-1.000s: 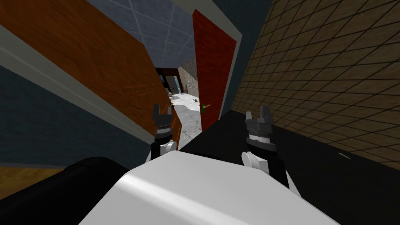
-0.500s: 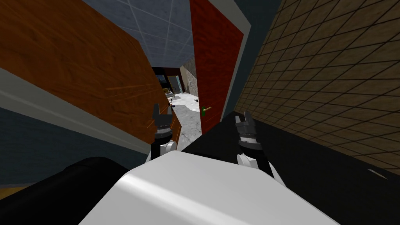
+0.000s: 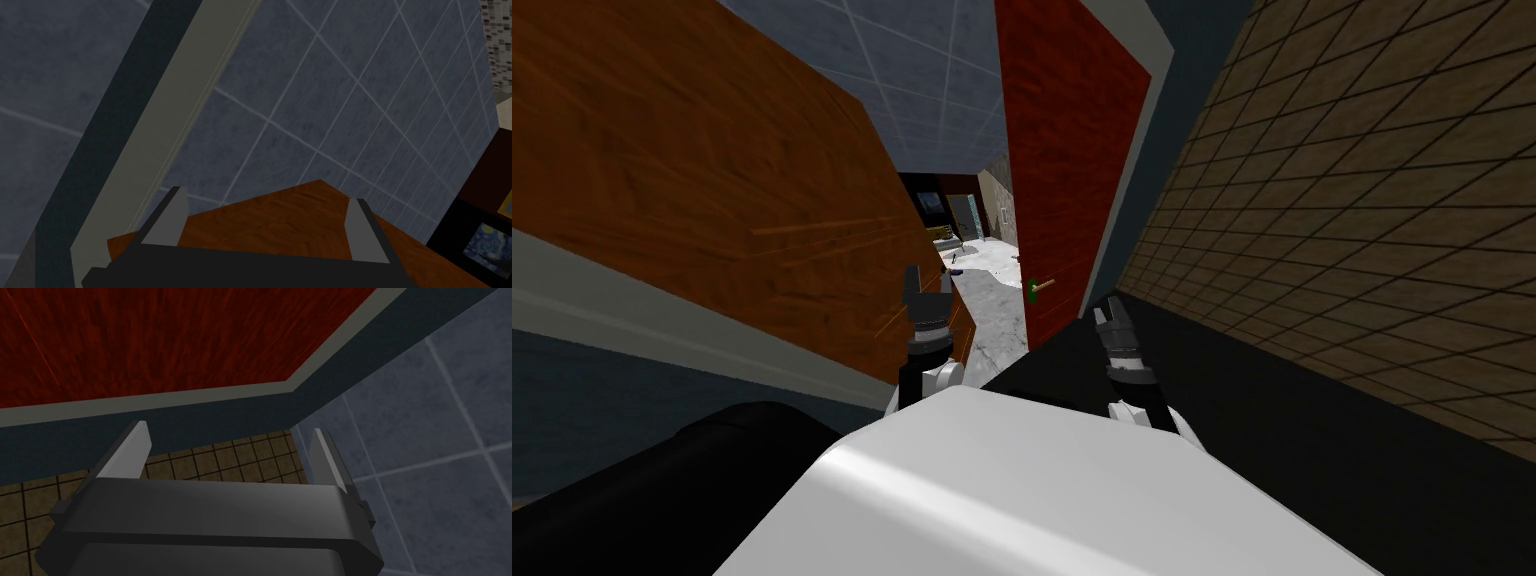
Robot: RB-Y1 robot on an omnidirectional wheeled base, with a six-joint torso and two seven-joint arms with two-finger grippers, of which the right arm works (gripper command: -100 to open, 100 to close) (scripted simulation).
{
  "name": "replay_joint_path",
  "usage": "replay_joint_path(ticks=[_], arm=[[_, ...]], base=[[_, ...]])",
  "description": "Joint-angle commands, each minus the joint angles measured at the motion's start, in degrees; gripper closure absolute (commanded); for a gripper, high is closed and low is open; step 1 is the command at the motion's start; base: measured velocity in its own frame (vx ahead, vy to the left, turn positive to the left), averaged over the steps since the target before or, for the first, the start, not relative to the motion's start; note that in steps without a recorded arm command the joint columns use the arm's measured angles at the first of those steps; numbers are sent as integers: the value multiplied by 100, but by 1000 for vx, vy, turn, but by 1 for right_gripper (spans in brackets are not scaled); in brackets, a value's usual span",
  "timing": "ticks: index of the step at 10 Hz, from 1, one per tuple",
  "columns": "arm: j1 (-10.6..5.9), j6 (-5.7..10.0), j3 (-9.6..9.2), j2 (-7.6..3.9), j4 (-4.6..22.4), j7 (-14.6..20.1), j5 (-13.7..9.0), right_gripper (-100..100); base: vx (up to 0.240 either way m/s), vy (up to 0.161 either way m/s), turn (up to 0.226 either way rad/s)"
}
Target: Push the door open
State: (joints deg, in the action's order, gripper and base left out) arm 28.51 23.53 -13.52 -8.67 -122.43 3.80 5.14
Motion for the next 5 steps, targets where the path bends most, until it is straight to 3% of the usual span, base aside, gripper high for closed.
replay_joint_path(ticks=[1, 5], arm=[[80, 30, -217, -101, 172, 150, 164, -100], [157, 75, -643, -324, 601, 465, 499, -100]], base=[[171, -53, 90], [177, -42, 73]])
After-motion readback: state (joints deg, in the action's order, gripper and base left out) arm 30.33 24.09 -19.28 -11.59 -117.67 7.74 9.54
